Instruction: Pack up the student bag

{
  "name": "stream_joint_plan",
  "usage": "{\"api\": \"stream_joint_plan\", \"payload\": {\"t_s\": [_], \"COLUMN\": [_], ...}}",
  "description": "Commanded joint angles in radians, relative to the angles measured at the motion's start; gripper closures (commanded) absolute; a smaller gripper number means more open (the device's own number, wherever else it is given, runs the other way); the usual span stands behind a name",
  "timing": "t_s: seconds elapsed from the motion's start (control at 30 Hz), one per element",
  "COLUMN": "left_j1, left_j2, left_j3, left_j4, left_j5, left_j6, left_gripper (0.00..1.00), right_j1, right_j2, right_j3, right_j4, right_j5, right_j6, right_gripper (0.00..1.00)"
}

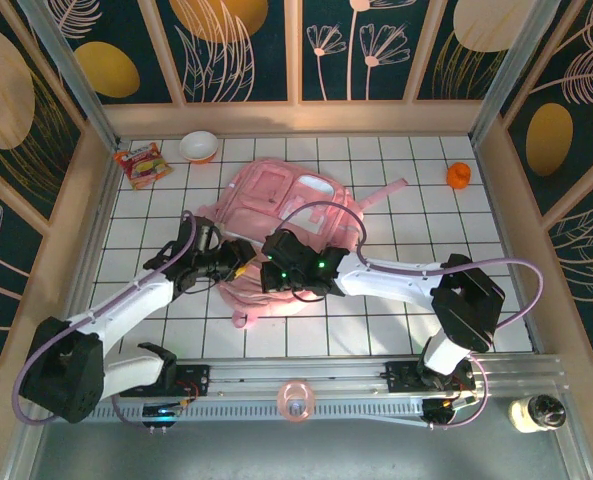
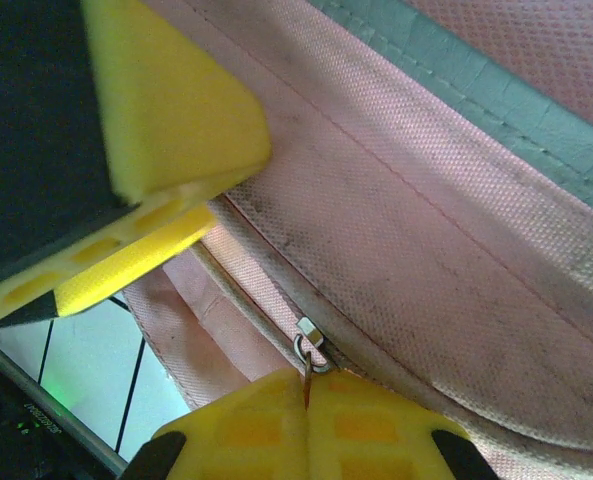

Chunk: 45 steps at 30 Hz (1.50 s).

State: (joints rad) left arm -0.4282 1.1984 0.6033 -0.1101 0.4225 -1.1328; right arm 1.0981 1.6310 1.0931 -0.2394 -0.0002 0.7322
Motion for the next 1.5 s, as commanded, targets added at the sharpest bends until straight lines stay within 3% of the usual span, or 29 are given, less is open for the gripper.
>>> {"api": "stream_joint_plan", "payload": {"t_s": [0.0,0.03,0.07,0.3,0.57,0.73,0.87,0.97,1.03,1.3,1.47], "left_j1": [-0.004,-0.004,-0.005,0.005,0.003,0.003,0.003,0.003,0.003,-0.033,-0.068], "left_j2": [0.014,0.013,0.010,-0.006,0.013,-0.014,0.000,-0.013,-0.023,0.038,0.097], "left_j3": [0.046,0.061,0.071,0.111,0.073,0.068,0.045,0.039,0.037,0.007,0.070], "left_j4": [0.026,-0.005,-0.031,-0.119,-0.057,-0.114,-0.092,-0.078,-0.043,0.142,0.161], "left_j5": [-0.031,-0.058,-0.082,-0.163,-0.030,-0.040,0.025,0.003,-0.002,0.060,0.030], "left_j6": [-0.007,0.011,0.026,0.090,0.078,0.113,0.105,0.103,0.081,0.005,0.033], "left_gripper": [0.86,0.97,1.00,1.00,1.00,1.00,1.00,1.00,0.85,0.82,0.63], "right_j1": [-0.011,-0.021,-0.034,-0.181,-0.297,-0.351,-0.416,-0.435,-0.448,-0.584,-0.593], "right_j2": [-0.036,-0.052,-0.069,-0.224,-0.196,-0.130,-0.133,-0.143,-0.158,-0.166,-0.098], "right_j3": [-0.005,-0.021,-0.039,-0.178,-0.161,-0.063,-0.092,-0.114,-0.133,-0.165,-0.111], "right_j4": [0.011,-0.018,-0.040,-0.177,-0.101,-0.156,-0.057,-0.012,0.003,0.122,0.126], "right_j5": [0.006,0.012,0.029,0.081,0.084,0.176,0.108,0.089,0.089,-0.092,-0.123], "right_j6": [-0.028,-0.026,-0.022,0.001,-0.074,-0.107,-0.120,-0.121,-0.119,-0.185,-0.235], "right_gripper": [1.00,1.00,1.00,1.00,1.00,1.00,1.00,1.00,1.00,1.00,0.99]}}
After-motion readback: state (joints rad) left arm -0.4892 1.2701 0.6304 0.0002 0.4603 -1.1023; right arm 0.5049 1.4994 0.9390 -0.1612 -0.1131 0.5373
